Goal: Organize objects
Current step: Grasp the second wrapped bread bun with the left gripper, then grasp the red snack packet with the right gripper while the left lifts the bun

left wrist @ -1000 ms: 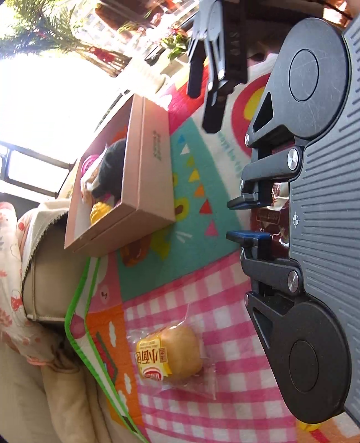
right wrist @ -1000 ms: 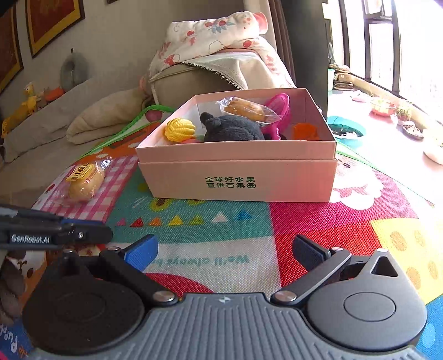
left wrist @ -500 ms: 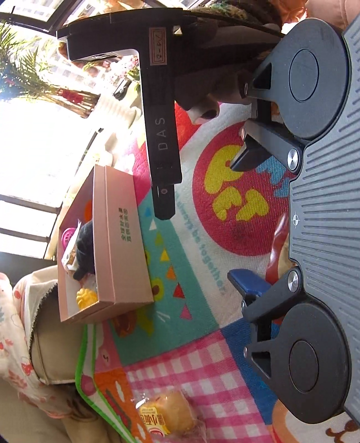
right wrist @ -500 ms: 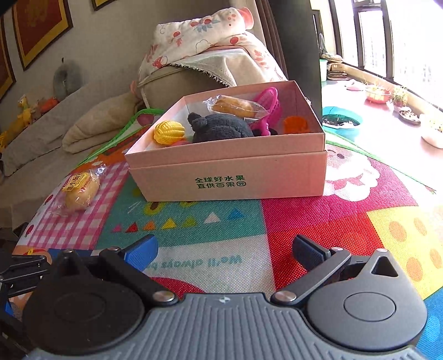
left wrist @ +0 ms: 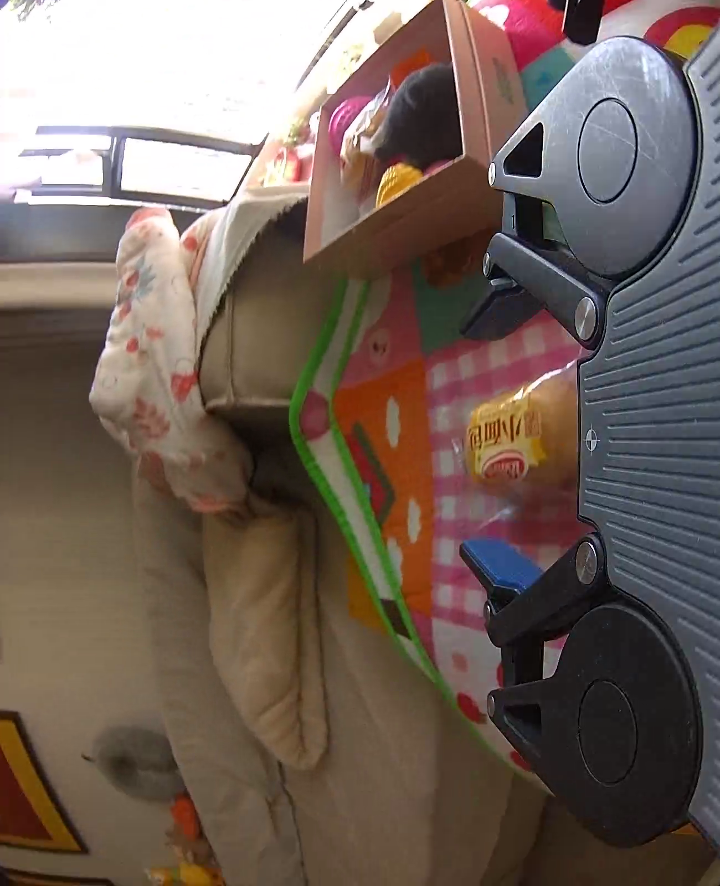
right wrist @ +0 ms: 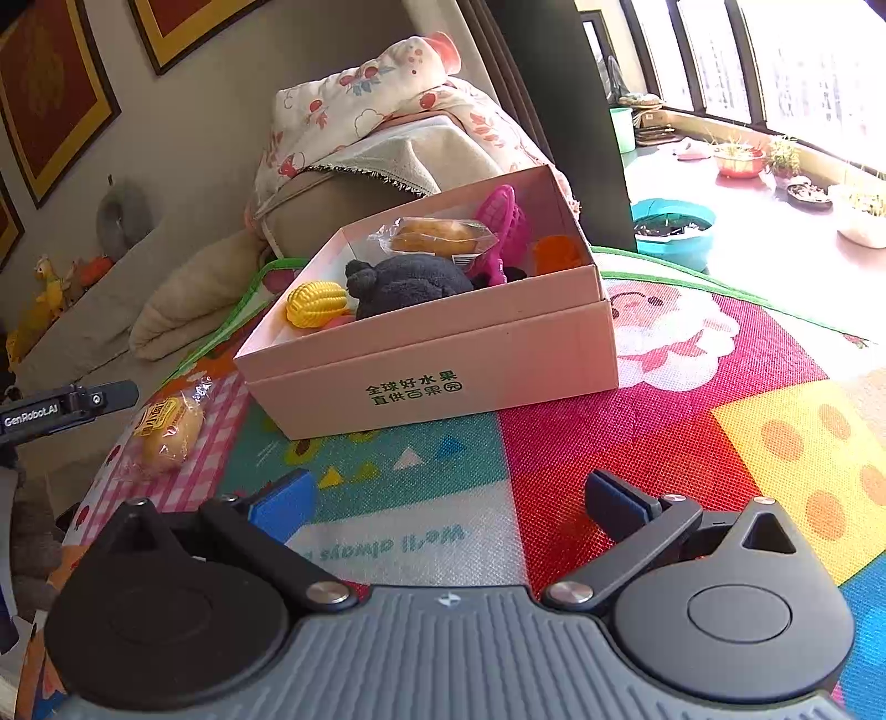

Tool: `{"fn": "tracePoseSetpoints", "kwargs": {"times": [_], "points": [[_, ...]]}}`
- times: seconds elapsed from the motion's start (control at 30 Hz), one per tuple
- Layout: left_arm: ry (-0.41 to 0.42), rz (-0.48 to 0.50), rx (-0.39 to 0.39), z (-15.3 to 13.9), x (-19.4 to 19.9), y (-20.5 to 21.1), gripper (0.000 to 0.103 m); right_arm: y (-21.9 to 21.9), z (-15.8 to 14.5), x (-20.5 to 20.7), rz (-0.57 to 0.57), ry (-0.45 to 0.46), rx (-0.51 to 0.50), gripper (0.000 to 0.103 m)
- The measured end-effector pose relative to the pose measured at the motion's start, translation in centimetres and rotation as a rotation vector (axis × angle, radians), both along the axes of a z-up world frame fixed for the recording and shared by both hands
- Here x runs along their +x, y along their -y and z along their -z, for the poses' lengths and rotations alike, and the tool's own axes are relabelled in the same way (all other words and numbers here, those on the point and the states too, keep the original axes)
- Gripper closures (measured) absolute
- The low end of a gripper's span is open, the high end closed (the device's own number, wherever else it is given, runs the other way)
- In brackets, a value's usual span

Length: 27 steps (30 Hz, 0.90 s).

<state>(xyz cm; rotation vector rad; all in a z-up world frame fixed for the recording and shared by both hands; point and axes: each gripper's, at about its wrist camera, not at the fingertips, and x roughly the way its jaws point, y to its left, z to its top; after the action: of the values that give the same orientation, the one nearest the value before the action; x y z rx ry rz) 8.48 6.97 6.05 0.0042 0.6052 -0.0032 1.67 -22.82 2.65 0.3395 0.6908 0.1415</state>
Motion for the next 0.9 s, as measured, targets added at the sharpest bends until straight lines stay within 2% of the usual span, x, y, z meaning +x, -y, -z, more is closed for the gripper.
{"fn": "tracePoseSetpoints", "kwargs": {"times": [0.13, 0.2, 0.23, 0.27, 0.3, 0.47, 0.57, 0.7, 0.8, 0.9], "points": [[-0.116, -0.011, -0.060, 2.6, 2.5, -1.0, 0.020, -0.1, 0.1, 0.1, 0.001, -0.007, -0.003, 0.000], [-0.117, -0.012, -0.083, 3.6, 2.6, -1.0, 0.020, -0.4, 0.1, 0.2, -0.002, -0.011, -0.016, 0.000], [-0.118, -0.011, -0.102, 4.0, 2.3, -1.0, 0.023, -0.6, 0.1, 0.2, -0.006, -0.013, -0.030, 0.000], [-0.111, -0.006, -0.121, 4.2, 2.1, -1.1, 0.037, -0.9, 0.0, 0.2, -0.016, -0.015, -0.045, 0.000], [-0.099, 0.003, -0.138, 4.1, 1.6, -1.1, 0.037, -1.2, 0.0, 0.3, -0.032, -0.017, -0.061, 0.000], [-0.113, 0.091, -0.126, 3.7, -0.5, -0.3, 0.041, -4.5, -0.6, -0.8, -0.205, -0.022, -0.159, 0.000], [-0.119, 0.122, -0.117, 3.5, -1.7, 0.2, 0.041, -7.5, -1.3, -2.5, -0.402, -0.020, -0.155, 0.000], [-0.129, 0.135, -0.156, 3.1, -3.0, 0.4, 0.041, -12.1, -1.6, -4.6, -0.624, -0.003, -0.189, 0.000], [-0.112, 0.135, -0.196, 2.4, -4.1, 0.2, 0.041, -14.8, -0.9, -5.5, -0.685, -0.032, -0.264, 0.000], [-0.092, 0.132, -0.248, 1.7, -5.4, -0.5, 0.041, -15.7, -0.4, -6.1, -0.675, -0.027, -0.388, 0.000]]}}
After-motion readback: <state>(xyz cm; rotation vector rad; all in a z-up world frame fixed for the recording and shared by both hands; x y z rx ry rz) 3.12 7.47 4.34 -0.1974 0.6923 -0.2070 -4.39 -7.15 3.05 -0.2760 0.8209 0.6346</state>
